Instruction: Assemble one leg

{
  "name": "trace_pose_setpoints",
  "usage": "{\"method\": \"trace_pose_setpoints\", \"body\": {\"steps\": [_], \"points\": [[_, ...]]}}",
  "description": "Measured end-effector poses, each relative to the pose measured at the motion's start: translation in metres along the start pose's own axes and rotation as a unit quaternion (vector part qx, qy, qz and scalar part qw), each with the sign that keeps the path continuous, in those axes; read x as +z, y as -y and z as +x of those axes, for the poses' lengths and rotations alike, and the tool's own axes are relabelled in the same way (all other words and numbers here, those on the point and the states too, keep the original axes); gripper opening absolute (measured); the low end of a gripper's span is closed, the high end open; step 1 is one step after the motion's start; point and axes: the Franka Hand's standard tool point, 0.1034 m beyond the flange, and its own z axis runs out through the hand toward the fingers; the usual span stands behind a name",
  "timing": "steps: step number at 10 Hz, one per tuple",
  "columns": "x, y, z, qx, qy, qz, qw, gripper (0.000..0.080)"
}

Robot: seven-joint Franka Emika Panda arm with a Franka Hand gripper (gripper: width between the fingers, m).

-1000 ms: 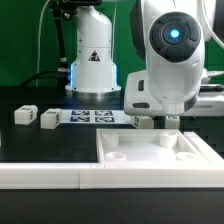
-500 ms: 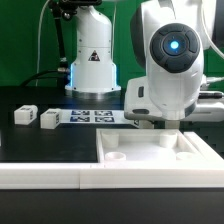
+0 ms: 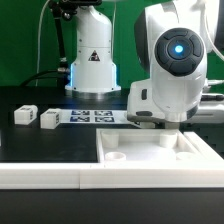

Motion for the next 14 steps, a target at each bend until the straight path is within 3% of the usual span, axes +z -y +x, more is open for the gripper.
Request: {"method": "trace_pose_setpoints", "body": {"steps": [1,2,3,8,10,13,14], "points": [[0.0,0.0,0.0,0.0,0.0,0.0,1.0,0.0393],[0.0,0.0,0.0,0.0,0.0,0.0,1.0,0.0393],[0.0,0.0,0.0,0.0,0.0,0.0,1.0,0.0289],[-0.003,-0.002,-0.001,0.0,0.002,0.001,1.0,0.0289],[-0.033,-0.008,-0.016,0.001,0.002,0.007,1.0,0.0291],[-0.077,-0.004,-0.042,0.004,-0.011,0.013,1.0,0.0291],[-0.078,-0.004,-0.043,0.002,-0.015,0.013,1.0,0.0291]]}}
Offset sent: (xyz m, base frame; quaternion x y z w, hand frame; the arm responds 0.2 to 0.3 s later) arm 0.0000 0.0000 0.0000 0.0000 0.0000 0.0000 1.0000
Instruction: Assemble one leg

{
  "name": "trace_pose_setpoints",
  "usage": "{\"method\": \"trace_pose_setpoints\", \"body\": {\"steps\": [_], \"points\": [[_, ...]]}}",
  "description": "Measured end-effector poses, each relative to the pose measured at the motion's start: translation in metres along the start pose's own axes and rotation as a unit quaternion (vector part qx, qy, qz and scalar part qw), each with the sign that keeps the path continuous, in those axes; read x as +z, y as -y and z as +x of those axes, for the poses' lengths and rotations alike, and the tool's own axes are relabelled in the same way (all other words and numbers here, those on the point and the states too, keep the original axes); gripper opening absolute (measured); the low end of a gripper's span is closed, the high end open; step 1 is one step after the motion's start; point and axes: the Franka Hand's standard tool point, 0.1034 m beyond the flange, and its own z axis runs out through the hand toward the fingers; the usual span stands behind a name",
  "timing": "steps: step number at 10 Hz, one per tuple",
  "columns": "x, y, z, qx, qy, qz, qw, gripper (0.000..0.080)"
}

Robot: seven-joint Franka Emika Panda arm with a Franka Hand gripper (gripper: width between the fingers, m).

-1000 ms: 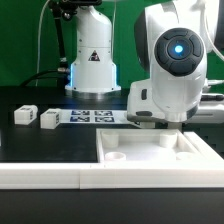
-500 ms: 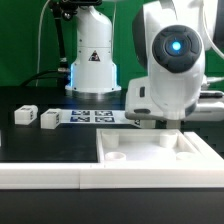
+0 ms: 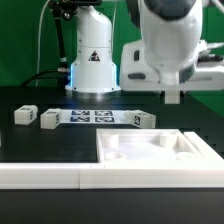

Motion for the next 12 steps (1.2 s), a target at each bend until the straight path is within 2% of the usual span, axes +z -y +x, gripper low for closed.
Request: {"method": "trace_pose_setpoints", "body": {"steps": [1,3,4,6,8,9,12], "points": [[0.002,0.0,0.003,0.001,-0.003,0.001,1.0,0.0291],[-0.006,0.004,0.013,-0.005,-0.083,0.008,0.996,0.0291],[-0.009,-0.001,0.019,-0.017,-0.122,0.012,0.992,0.0291],[-0.035,0.002,0.019,-0.023,-0.184,0.018,0.983,0.0291],[-0.054,0.004,0.014,-0.028,-0.232,0.018,0.972,0.0291],[-0.066,0.008,0.019,-0.031,-0.272,0.023,0.962,0.0291],[-0.064,0.011,0.023,-0.039,-0.369,0.026,0.928,0.0291]]}}
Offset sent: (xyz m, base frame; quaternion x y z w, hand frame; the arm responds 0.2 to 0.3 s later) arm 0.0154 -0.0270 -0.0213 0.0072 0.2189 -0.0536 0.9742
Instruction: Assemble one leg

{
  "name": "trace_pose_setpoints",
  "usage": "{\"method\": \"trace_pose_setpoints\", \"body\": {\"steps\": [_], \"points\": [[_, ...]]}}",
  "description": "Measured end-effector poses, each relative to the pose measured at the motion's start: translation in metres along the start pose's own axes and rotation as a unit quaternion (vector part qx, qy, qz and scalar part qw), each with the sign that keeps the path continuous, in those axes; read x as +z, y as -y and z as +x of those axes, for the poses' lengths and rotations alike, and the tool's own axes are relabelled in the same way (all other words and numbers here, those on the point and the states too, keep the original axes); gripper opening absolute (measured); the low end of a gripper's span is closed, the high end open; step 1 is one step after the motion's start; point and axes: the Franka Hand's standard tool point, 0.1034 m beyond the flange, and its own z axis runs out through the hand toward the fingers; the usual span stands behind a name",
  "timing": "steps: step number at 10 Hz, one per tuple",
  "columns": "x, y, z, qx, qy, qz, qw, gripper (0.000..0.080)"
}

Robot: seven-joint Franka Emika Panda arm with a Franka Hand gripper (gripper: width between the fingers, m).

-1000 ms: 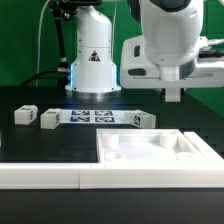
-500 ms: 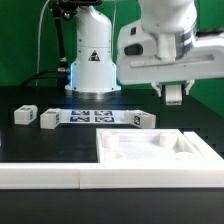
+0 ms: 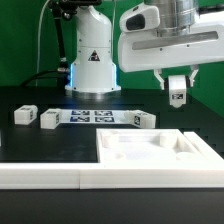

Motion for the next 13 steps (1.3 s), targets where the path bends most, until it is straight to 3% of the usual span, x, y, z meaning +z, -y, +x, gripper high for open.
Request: {"method": "trace_pose_setpoints", "body": {"steps": [1,5,7,11,13], "points": [[0.001,-0.001,0.001,-0.005,-0.021,0.0,1.0,0.0291],[-0.017,-0.003,0.031,-0.083,-0.169,-0.011,0.982,0.0291],[-0.019,-0.003,0.036,-0.096,-0.229,-0.003,0.969,0.0291],[-0.016,-0.004,0.033,-0.1,-0.227,-0.005,0.969,0.0291],[-0.012,-0.004,0.048,-0.14,-0.229,-0.015,0.963,0.0291]]}}
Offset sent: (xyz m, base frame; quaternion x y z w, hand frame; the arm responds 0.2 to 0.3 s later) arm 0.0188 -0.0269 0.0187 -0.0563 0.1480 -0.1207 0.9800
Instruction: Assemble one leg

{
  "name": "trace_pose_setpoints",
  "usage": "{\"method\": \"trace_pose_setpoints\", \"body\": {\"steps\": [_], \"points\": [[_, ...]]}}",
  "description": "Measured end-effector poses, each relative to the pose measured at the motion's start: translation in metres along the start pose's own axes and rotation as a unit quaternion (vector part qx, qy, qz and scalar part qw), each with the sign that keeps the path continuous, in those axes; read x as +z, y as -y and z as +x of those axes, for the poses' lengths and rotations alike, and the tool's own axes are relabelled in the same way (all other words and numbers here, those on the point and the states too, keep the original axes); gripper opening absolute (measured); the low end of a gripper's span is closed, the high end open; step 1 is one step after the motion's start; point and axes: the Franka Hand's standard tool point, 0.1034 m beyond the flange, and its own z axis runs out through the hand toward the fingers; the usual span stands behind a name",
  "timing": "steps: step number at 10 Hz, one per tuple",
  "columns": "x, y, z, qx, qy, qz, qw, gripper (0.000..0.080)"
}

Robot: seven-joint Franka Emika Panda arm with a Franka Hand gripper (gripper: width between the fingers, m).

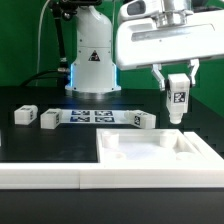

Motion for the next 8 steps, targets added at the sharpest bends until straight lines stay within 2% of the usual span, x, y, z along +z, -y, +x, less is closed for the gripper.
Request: {"method": "trace_pose_setpoints", "body": {"steps": [3,6,7,8], "points": [[0.008,-0.011,0.026,-0.037,-0.017,-0.004,0.999,0.0291],[0.008,-0.011,0.024,-0.037,-0.031,-0.006,0.999,0.0291],[0.005,-0.014,0.03,-0.039,-0.088,-0.011,0.995,0.0291],[0.011,-0.015,0.023,-0.039,-0.091,-0.012,0.995,0.0291]]}}
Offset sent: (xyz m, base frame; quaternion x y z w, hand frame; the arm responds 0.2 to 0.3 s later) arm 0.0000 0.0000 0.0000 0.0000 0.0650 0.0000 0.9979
